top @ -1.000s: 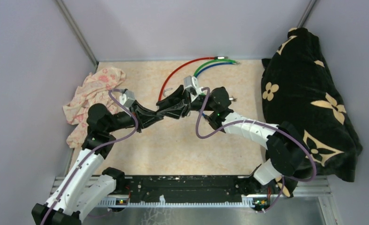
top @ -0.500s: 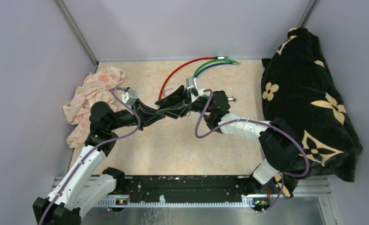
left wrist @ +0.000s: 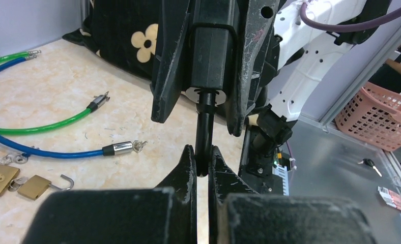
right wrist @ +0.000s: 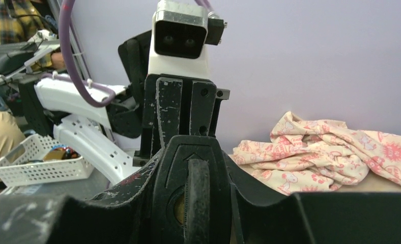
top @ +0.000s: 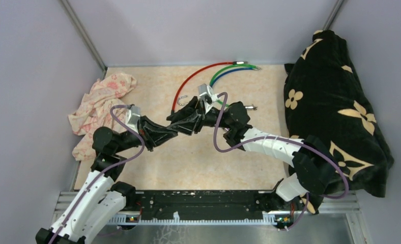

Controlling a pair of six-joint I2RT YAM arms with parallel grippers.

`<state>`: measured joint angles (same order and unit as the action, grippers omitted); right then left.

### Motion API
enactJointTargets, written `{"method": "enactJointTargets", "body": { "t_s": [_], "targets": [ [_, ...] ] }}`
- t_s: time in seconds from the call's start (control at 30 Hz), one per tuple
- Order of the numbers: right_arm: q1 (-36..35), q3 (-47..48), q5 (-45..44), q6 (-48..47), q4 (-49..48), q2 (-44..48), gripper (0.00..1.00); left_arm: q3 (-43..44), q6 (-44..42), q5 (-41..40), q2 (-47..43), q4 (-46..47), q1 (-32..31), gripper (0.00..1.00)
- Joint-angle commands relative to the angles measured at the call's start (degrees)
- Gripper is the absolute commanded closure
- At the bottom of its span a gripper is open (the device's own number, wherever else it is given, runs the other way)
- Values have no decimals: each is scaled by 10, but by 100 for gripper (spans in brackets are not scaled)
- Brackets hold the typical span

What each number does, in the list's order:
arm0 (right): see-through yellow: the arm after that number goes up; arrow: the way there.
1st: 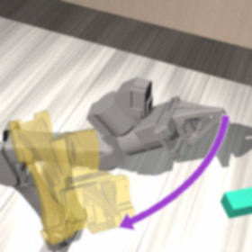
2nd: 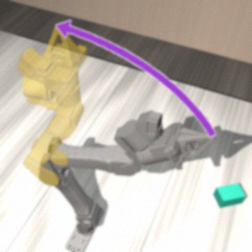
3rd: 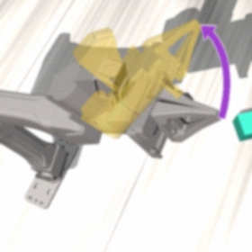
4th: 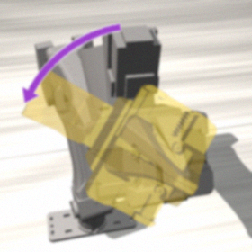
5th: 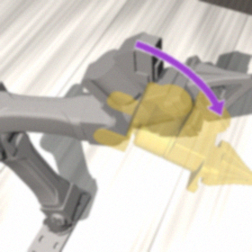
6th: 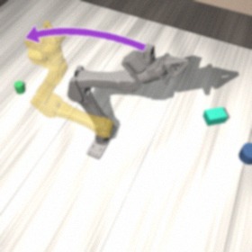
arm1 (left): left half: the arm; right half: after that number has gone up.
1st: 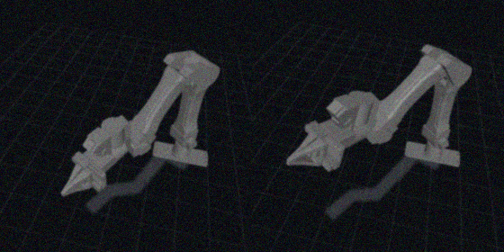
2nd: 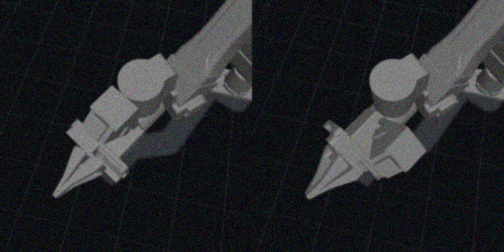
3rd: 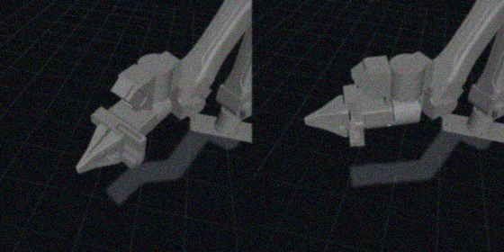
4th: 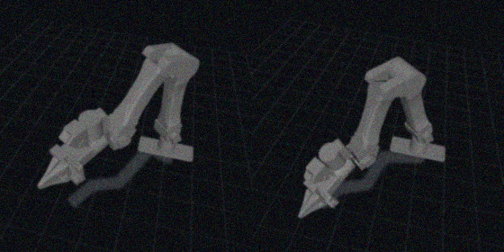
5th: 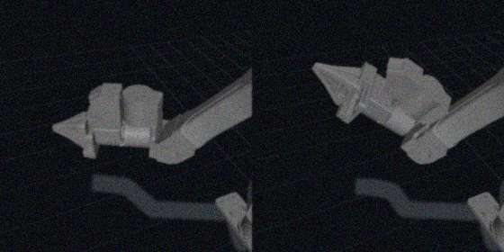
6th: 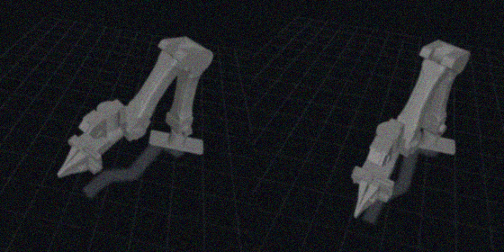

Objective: Lock with the key
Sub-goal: Lock the lock.

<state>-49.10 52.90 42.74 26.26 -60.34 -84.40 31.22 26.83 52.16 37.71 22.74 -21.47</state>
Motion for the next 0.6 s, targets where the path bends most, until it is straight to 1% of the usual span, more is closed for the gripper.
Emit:
{"method": "enactJointTargets", "body": {
  "t_s": [0.0, 0.2, 0.43, 0.47, 0.5, 0.57],
  "targets": [
    [-21, 3, -101, -6, 41, 1, 100, -13, 60, -6, -50, 143, -6, 100],
    [-24, 22, -125, 25, 8, -1, 100, -63, 83, -34, -95, 169, 13, 99],
    [-33, 55, -120, 37, 0, -15, 100, -116, 106, -47, -146, 195, 50, 94],
    [-34, 58, -121, 34, 5, -17, 100, -122, 107, -49, -151, 199, 54, 91],
    [-35, 62, -121, 32, 6, -19, 100, -127, 111, -51, -156, 204, 58, 87],
    [-35, 67, -122, 32, 7, -20, 100, -137, 115, -52, -165, 211, 66, 74]
  ]
}}
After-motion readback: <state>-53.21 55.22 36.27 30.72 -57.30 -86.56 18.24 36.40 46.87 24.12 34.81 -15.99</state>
